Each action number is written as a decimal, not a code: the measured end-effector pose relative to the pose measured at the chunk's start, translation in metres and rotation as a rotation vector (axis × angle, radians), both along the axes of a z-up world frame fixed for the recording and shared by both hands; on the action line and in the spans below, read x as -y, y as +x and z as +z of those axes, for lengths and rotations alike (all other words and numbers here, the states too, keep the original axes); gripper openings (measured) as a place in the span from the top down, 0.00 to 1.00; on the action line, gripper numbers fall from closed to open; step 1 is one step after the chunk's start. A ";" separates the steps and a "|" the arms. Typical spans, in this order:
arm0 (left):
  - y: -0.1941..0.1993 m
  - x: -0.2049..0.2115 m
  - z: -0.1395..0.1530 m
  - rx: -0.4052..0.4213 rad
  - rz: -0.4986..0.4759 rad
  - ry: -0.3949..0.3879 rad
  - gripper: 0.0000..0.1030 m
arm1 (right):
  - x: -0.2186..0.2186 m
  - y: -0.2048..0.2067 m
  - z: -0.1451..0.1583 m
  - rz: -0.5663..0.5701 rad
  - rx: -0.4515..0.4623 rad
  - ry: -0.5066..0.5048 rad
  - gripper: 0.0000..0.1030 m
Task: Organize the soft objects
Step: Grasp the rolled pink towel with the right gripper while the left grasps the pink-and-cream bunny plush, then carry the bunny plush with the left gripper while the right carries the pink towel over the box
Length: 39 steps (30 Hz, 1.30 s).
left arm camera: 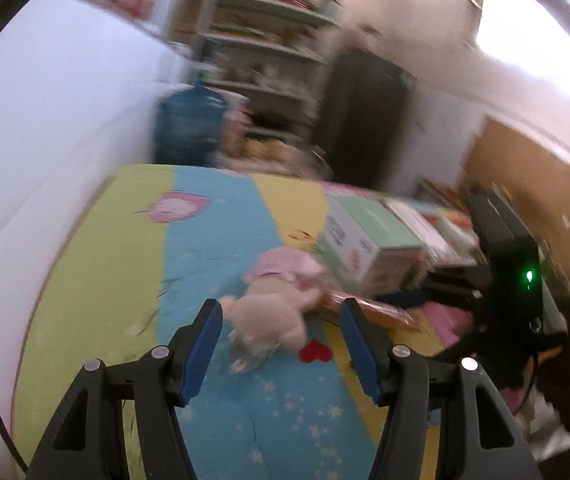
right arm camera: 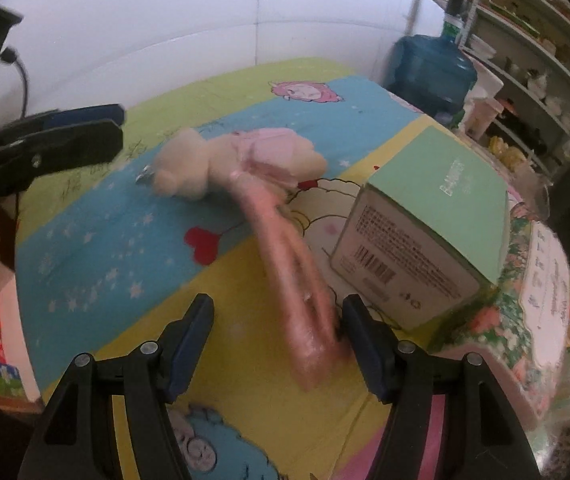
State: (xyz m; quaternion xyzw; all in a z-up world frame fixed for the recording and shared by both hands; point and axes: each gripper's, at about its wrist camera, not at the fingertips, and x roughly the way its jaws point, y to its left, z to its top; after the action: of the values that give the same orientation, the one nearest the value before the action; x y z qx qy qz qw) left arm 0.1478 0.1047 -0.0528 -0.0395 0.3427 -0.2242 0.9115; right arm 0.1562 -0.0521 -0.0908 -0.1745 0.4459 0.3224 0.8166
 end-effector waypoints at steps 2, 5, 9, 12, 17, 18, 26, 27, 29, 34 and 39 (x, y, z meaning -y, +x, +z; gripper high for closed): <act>0.016 0.013 -0.003 -0.016 -0.089 0.073 0.41 | 0.003 0.002 0.000 -0.017 0.000 0.026 0.39; 0.027 0.028 -0.009 -0.005 -0.154 0.154 0.41 | 0.014 0.004 0.004 -0.073 -0.008 0.069 0.76; 0.042 0.038 -0.016 -0.012 -0.169 0.214 0.41 | 0.027 -0.005 0.008 -0.110 -0.035 0.117 0.85; 0.053 0.042 -0.026 -0.038 -0.162 0.240 0.41 | 0.038 -0.013 0.010 -0.143 -0.058 0.158 0.85; 0.067 0.046 -0.043 -0.113 -0.146 0.261 0.51 | 0.054 -0.030 0.013 -0.197 -0.075 0.232 0.85; 0.067 0.046 -0.043 -0.108 -0.131 0.267 0.54 | 0.056 -0.032 0.014 -0.209 -0.075 0.244 0.85; 0.043 0.039 -0.027 -0.035 -0.037 0.212 0.56 | 0.081 -0.064 0.022 -0.300 -0.072 0.364 0.85; 0.037 0.039 -0.023 -0.025 -0.017 0.203 0.56 | 0.084 -0.068 0.024 -0.305 -0.070 0.373 0.85; 0.023 0.042 -0.015 -0.008 0.041 0.211 0.56 | 0.088 -0.075 0.028 -0.316 -0.059 0.393 0.85; -0.006 0.051 0.003 0.034 0.141 0.183 0.56 | 0.098 -0.085 0.039 -0.338 -0.020 0.415 0.85; -0.032 0.061 0.017 0.074 0.208 0.143 0.56 | 0.106 -0.096 0.046 -0.348 0.018 0.419 0.85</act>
State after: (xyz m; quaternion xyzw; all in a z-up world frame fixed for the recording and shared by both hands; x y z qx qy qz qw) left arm 0.1162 0.0439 -0.0354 -0.0015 0.3179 -0.1050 0.9423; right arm 0.0600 -0.1583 -0.0447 0.0746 0.3857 0.2608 0.8818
